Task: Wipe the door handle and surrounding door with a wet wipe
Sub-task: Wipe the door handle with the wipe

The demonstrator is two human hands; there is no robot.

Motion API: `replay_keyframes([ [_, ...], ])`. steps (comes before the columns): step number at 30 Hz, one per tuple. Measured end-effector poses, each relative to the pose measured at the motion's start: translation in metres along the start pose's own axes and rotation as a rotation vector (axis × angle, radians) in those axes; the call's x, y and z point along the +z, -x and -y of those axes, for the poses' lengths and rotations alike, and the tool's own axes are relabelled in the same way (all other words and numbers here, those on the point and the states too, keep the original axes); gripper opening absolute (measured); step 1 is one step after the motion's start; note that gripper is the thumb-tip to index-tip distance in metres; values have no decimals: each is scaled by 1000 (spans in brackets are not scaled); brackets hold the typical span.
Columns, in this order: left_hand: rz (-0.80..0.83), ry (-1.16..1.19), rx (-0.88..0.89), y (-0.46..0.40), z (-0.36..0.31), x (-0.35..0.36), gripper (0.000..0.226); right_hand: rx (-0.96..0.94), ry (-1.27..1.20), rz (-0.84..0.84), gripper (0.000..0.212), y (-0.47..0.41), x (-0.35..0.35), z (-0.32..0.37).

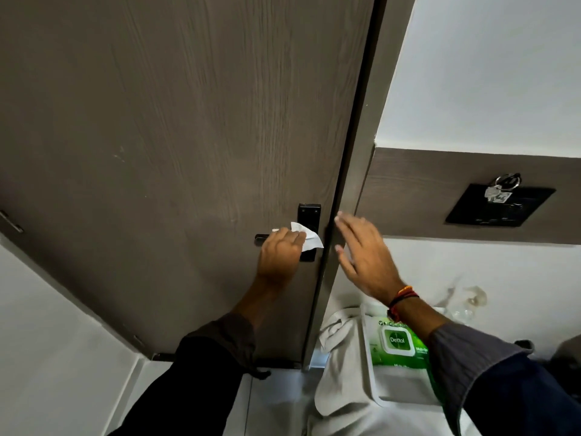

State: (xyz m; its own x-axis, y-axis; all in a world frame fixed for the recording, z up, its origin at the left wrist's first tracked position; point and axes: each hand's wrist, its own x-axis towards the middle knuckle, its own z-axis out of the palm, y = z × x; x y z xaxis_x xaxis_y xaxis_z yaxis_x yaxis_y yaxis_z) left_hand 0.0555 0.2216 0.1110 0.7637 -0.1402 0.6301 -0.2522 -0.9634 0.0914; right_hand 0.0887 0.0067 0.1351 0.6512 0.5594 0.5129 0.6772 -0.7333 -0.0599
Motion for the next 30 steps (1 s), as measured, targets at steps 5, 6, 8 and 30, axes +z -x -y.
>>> replay_keyframes([
  [5,-118,151,145,15,-21,-2,25,640,-1019,70,38,8,7,17],
  [6,-100,185,137,17,-29,0,26,680,-1097,59,34,11,7,14],
  [8,-45,229,129,24,-43,4,29,668,-1200,84,28,24,8,9],
  [30,690,1562,-1064,50,-189,85,35,1155,-1453,23,21,216,2,-89],
])
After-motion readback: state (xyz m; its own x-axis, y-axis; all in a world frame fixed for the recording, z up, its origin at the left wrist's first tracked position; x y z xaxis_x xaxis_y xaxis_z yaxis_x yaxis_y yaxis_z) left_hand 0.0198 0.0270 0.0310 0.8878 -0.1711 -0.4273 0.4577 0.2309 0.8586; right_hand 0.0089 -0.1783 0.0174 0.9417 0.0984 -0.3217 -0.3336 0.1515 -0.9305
